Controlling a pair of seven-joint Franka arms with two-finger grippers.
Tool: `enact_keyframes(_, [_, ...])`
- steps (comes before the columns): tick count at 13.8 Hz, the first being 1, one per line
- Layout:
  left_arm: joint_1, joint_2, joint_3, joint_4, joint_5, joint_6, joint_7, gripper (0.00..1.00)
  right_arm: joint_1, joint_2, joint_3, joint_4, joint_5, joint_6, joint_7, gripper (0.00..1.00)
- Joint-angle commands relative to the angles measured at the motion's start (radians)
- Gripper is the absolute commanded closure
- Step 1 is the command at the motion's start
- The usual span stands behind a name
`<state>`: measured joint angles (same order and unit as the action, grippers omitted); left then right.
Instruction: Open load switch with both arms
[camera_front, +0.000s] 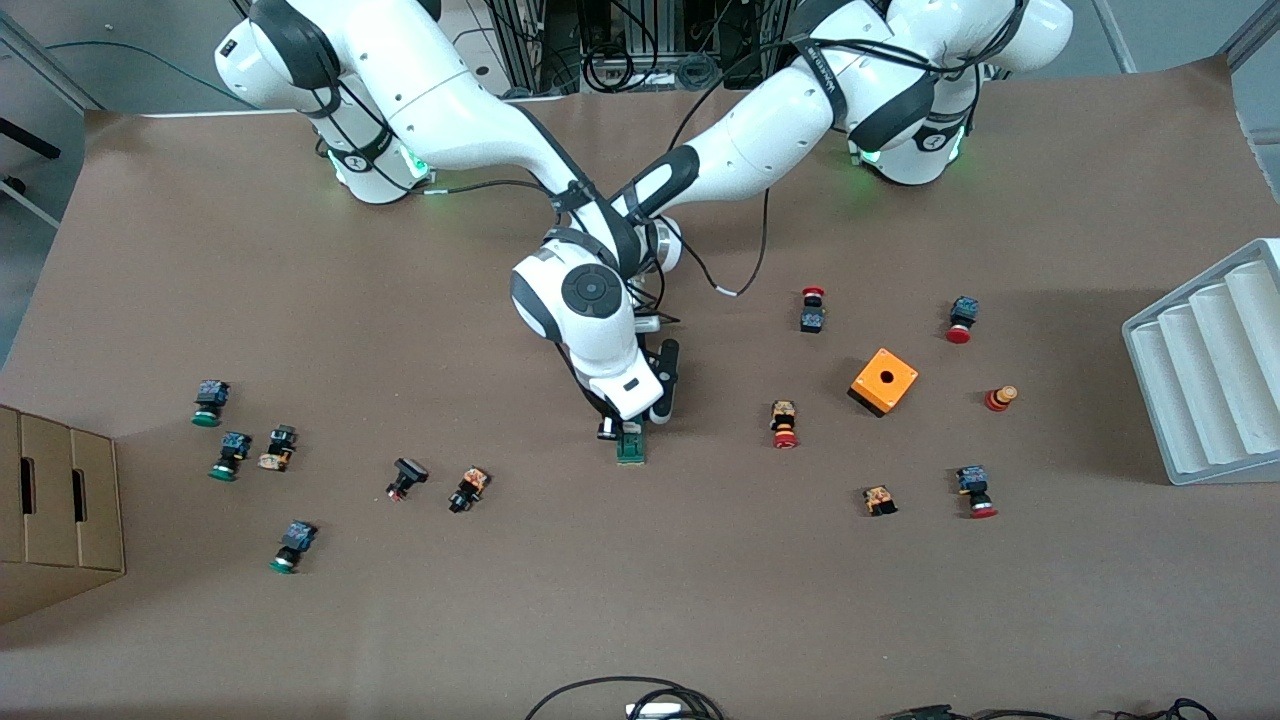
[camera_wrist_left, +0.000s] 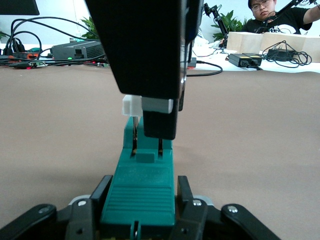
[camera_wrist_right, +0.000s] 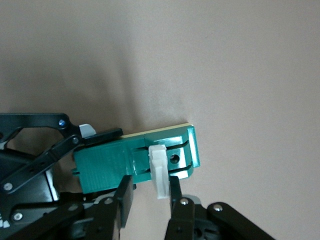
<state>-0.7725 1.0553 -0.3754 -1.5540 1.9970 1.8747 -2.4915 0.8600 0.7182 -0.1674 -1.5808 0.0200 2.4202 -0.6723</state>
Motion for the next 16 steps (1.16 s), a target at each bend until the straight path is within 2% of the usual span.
enact_keyframes(1, [-0.01,0.052,0.003,0.028,0.003,0.04,-0.024,0.41,0.017,-0.04,0.003,-0.061,-0.011,-0.006,0.011,0.64])
enact_keyframes(16, [-0.008,0.052,0.003,0.028,0.003,0.04,-0.026,0.41,0.027,-0.037,0.009,-0.077,-0.048,0.003,0.045,0.66])
